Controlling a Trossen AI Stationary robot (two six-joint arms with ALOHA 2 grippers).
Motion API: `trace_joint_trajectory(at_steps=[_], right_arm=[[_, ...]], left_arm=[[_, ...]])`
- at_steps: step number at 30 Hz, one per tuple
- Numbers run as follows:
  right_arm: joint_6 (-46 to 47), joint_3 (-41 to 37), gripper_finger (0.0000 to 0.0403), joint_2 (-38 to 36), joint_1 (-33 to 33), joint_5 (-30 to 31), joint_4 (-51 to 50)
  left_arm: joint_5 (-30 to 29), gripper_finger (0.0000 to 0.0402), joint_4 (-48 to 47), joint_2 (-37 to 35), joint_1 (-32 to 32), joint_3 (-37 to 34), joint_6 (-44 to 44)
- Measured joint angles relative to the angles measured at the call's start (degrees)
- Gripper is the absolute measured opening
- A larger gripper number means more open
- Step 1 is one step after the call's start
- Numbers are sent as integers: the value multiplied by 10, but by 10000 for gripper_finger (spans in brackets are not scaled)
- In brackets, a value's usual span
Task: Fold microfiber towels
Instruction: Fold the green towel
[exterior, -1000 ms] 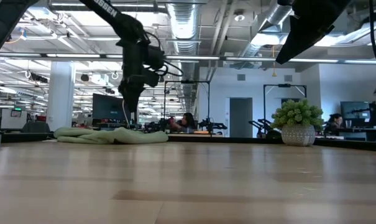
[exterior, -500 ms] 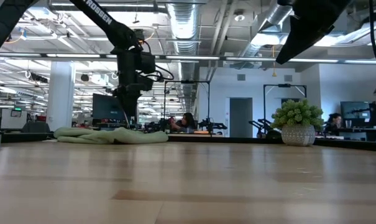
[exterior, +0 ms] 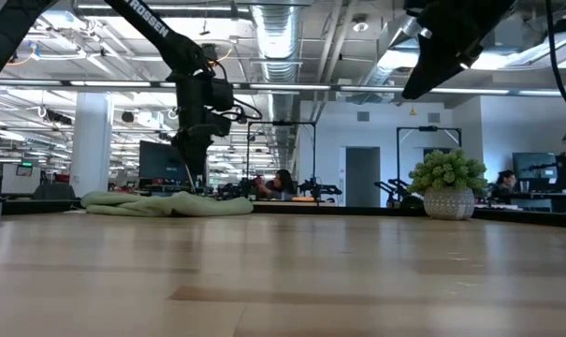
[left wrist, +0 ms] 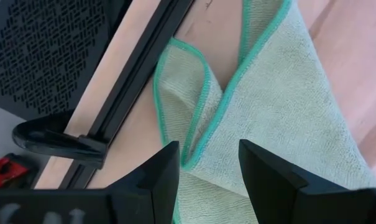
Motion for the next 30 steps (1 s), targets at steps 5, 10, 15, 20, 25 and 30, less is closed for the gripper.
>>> trace_joint_trajectory(at_steps=[5, 10, 15, 20, 25, 30], right_arm=[[-3, 0, 218, 0, -9, 0, 2], [-4, 0, 218, 0, -10, 0, 1], [-4, 0, 218, 0, -10, 0, 1], [-5, 0, 218, 0, -10, 0, 1], [-5, 0, 218, 0, -10, 0, 1], [-5, 0, 218, 0, -10, 0, 1]], left_arm=[[15, 158, -17, 39, 0, 0, -1], [11, 158, -9, 67, -2, 0, 11], [1, 158, -11, 72, -1, 0, 33], [0, 158, -35, 72, -1, 0, 41], [1, 158, -84, 72, -9, 0, 44], [38, 158, -93, 72, -29, 0, 56]])
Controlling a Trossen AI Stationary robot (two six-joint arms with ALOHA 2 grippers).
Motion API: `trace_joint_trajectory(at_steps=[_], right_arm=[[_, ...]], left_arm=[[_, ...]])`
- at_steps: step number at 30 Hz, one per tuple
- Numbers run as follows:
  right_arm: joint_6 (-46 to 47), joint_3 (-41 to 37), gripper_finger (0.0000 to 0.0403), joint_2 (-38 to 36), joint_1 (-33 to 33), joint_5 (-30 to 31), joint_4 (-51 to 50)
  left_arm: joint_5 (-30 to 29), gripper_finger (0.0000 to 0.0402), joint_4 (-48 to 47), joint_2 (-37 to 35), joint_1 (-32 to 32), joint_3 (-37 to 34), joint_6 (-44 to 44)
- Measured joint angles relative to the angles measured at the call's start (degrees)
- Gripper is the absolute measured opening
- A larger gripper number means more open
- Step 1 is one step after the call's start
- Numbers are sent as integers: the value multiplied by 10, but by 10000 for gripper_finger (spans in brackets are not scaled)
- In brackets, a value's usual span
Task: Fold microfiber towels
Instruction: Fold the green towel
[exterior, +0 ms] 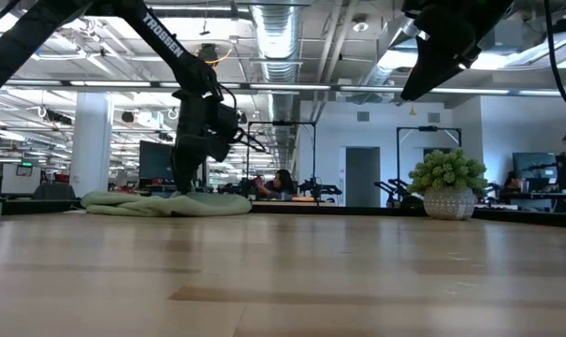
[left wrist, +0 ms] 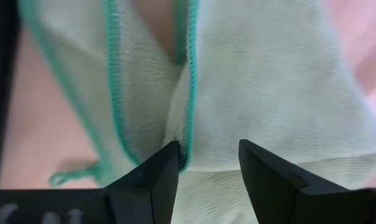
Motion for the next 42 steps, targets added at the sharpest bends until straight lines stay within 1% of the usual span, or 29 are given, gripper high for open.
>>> trace_joint_trajectory(at_steps=[8, 12, 15, 17, 19, 22, 24, 27, 28, 31, 35, 42], right_arm=[[0, 0, 218, 0, 0, 0, 0], [0, 0, 218, 0, 0, 0, 0], [0, 0, 218, 0, 0, 0, 0], [0, 0, 218, 0, 0, 0, 0], [0, 0, 218, 0, 0, 0, 0], [0, 0, 218, 0, 0, 0, 0], [0, 0, 218, 0, 0, 0, 0], [0, 0, 218, 0, 0, 0, 0], [-2, 0, 218, 0, 0, 0, 0], [-23, 0, 218, 0, 0, 0, 0], [-29, 0, 218, 0, 0, 0, 0], [-29, 0, 218, 0, 0, 0, 1]], left_arm=[[-16, 158, 3, 0, -28, 0, -3], [-38, 158, 5, 0, -38, 0, -6], [-80, 158, 12, 0, -44, 0, -4], [-120, 154, 14, 0, -47, 0, -8], [-145, 143, 17, 0, -49, 0, -17], [-150, 111, 16, 1, -50, 0, -18], [-150, 79, 16, 1, -51, 0, -18], [-149, 20, 16, 1, -56, 0, -11], [-149, 11, 16, 1, -59, 0, -9], [-149, 9, 16, 1, -74, 0, -7], [-145, 2, 15, -3, -100, 1, -3], [-144, 1, 13, -23, -159, 31, -1]])
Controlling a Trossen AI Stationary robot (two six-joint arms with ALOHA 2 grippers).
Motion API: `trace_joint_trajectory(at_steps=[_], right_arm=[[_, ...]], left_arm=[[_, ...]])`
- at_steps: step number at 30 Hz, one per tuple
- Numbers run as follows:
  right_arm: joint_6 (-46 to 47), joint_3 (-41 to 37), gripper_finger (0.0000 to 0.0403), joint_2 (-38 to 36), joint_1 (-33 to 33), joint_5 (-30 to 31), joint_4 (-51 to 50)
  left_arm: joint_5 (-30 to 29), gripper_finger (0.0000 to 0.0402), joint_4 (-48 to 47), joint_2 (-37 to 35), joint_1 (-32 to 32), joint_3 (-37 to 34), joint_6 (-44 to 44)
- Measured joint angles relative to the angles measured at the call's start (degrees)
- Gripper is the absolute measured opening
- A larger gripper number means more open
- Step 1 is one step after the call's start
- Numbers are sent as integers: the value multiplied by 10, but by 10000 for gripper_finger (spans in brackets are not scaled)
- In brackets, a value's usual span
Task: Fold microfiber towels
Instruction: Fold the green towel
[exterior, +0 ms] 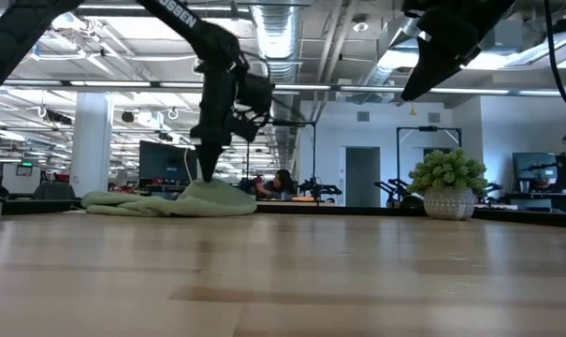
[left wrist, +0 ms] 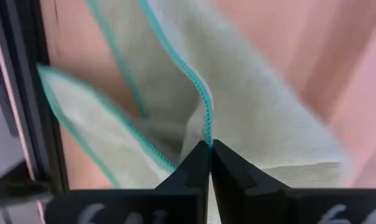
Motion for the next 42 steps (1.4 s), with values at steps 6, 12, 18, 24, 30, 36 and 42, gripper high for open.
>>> trace_joint_trajectory(at_steps=[6, 12, 18, 24, 30, 36, 42], right_arm=[[0, 0, 218, 0, 0, -1, 3], [-5, 0, 218, 5, 0, 0, 7], [-63, 0, 218, 25, 5, -5, 68], [-134, -1, 218, 70, 26, -3, 117], [-189, 0, 218, 143, 47, -2, 189], [-269, 0, 218, 205, 49, -7, 336], [-329, 1, 218, 238, 49, -17, 413]], left_arm=[[0, 0, -3, -31, -53, 16, -7], [0, 0, -18, -54, -117, 19, -49], [2, 0, -25, -62, -192, 19, -100], [16, 0, -30, -62, -264, 19, -166], [15, 0, -33, -68, -323, 19, -225], [15, 0, -47, -73, -369, 19, -291], [14, 0, -53, -73, -418, 12, -372]])
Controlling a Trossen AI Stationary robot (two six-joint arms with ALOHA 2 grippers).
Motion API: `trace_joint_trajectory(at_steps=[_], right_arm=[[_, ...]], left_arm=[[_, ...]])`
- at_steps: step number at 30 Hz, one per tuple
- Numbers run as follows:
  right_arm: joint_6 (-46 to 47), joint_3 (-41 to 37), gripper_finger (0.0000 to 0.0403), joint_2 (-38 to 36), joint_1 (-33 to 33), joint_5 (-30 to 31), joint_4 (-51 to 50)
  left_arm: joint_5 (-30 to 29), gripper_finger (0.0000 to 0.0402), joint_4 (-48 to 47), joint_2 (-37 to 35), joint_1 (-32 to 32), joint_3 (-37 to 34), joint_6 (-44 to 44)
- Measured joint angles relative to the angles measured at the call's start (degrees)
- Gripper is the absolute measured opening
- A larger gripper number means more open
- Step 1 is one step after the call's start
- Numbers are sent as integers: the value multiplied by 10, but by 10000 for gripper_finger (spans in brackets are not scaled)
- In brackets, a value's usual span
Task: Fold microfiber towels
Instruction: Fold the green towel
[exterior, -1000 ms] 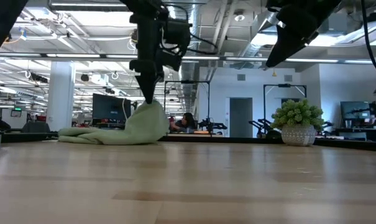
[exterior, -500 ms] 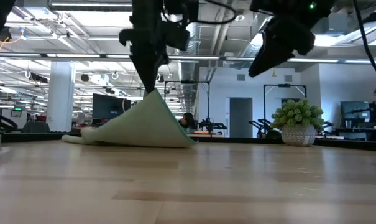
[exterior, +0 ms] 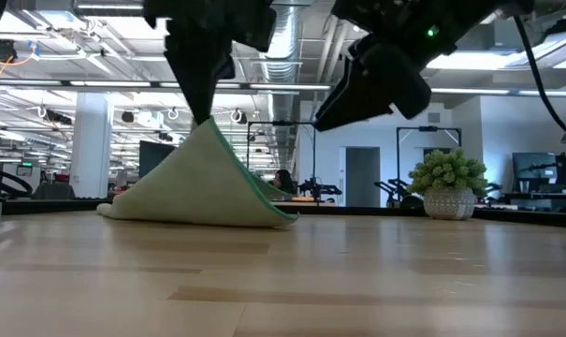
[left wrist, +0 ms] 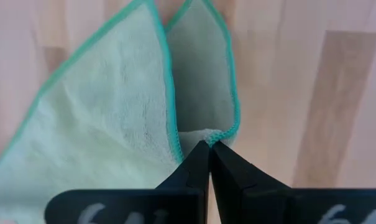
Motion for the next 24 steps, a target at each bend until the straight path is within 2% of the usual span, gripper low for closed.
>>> trace_joint_trajectory(at_steps=[6, 10, 12, 19, 24], right_arm=[[4, -1, 218, -4, 15, -11, -9], [-13, -1, 218, -7, 19, -121, 2], [-16, -1, 218, -7, 19, -153, 8], [-25, -1, 218, -9, 25, -159, 27], [-26, -1, 218, -9, 30, -160, 28]], left_arm=[[-1, 0, -10, 0, -65, -4, -107], [-14, 0, -5, 0, -107, -4, -174], [-22, 0, -5, 0, -122, -4, -207], [-31, 4, -4, 0, -157, -4, -270], [-29, 31, -3, 0, -164, -4, -286]])
